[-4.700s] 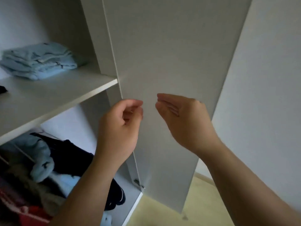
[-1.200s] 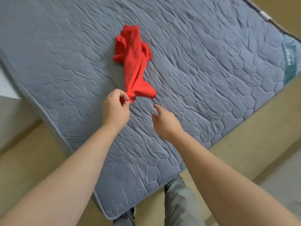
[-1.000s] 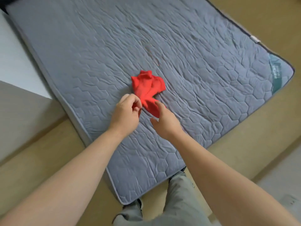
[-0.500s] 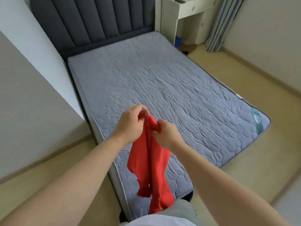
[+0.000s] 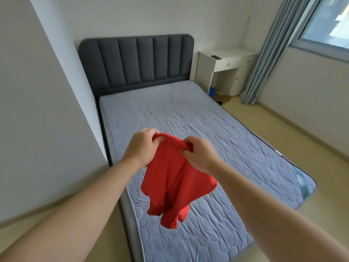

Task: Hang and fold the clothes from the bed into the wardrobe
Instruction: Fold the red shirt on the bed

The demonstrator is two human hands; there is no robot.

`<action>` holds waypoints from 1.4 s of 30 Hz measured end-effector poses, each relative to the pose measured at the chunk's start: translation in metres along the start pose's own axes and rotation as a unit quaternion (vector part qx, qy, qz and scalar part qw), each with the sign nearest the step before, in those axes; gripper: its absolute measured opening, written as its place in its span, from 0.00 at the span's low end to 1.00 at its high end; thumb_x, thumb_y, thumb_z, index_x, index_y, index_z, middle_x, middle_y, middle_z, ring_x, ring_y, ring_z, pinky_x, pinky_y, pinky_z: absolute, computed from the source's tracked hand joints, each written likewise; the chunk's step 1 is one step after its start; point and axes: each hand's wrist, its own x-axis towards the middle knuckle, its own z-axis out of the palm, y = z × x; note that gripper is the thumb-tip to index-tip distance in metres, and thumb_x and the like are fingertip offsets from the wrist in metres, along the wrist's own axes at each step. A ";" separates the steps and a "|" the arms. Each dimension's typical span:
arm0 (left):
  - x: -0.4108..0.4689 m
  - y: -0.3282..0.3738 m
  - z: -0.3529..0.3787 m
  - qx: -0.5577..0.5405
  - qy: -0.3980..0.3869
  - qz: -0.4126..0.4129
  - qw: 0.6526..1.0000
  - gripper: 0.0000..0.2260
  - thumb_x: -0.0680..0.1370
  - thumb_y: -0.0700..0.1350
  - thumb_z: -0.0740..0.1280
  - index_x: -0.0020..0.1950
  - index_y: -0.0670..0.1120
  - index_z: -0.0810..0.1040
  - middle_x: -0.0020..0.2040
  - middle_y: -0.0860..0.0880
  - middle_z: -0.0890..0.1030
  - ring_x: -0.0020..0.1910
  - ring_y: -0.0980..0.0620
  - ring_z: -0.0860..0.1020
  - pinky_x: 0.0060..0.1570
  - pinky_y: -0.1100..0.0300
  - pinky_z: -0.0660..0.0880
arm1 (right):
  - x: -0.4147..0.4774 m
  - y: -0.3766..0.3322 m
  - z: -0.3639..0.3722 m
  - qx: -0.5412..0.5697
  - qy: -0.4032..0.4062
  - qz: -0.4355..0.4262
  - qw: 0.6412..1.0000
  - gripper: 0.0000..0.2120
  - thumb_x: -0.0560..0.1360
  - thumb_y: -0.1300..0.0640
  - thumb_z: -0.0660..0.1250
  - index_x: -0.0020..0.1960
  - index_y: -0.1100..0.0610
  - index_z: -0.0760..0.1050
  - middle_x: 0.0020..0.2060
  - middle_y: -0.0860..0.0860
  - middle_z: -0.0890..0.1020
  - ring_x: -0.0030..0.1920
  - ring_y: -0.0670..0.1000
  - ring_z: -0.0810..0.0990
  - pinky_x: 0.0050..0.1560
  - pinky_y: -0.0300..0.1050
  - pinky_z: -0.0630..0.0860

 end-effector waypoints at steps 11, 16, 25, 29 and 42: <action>0.044 0.012 -0.021 0.083 -0.144 0.053 0.985 0.20 0.70 0.61 0.75 0.48 0.50 0.72 0.44 0.54 0.74 0.42 0.53 0.75 0.38 0.57 0.73 | 0.045 0.014 -0.066 -0.231 -0.009 -0.001 0.973 0.19 0.74 0.39 0.68 0.34 0.49 0.66 0.33 0.44 0.74 0.35 0.48 0.72 0.29 0.42 0.62; 0.061 0.010 -0.027 0.128 -0.089 0.077 0.985 0.05 0.76 0.38 0.68 0.45 0.47 0.76 0.45 0.49 0.75 0.44 0.45 0.76 0.43 0.52 0.74 | 0.052 0.027 -0.083 -0.290 -0.079 -0.035 0.953 0.15 0.74 0.37 0.67 0.41 0.47 0.70 0.34 0.43 0.75 0.36 0.47 0.73 0.30 0.43 0.62; 0.066 -0.004 -0.026 0.049 -0.043 -0.052 0.997 0.13 0.82 0.50 0.64 0.45 0.41 0.78 0.41 0.42 0.81 0.44 0.40 0.78 0.43 0.50 0.71 | 0.048 0.051 -0.102 0.101 -0.064 0.126 0.985 0.21 0.75 0.53 0.72 0.32 0.50 0.61 0.25 0.43 0.65 0.27 0.45 0.63 0.31 0.41 0.60; 0.063 -0.005 -0.024 -0.001 -0.096 -0.045 0.994 0.11 0.80 0.53 0.68 0.43 0.46 0.79 0.39 0.48 0.81 0.41 0.49 0.79 0.38 0.57 0.72 | 0.042 0.060 -0.094 -0.086 -0.073 0.063 0.992 0.16 0.79 0.50 0.65 0.36 0.51 0.62 0.31 0.45 0.69 0.33 0.49 0.67 0.33 0.42 0.62; 0.059 -0.018 -0.029 0.074 -0.109 -0.055 0.990 0.12 0.75 0.34 0.67 0.51 0.48 0.84 0.44 0.51 0.81 0.43 0.53 0.77 0.42 0.61 0.70 | 0.024 0.081 -0.100 -0.280 -0.115 0.027 0.953 0.24 0.75 0.28 0.54 0.38 0.48 0.68 0.35 0.48 0.76 0.35 0.48 0.75 0.31 0.45 0.66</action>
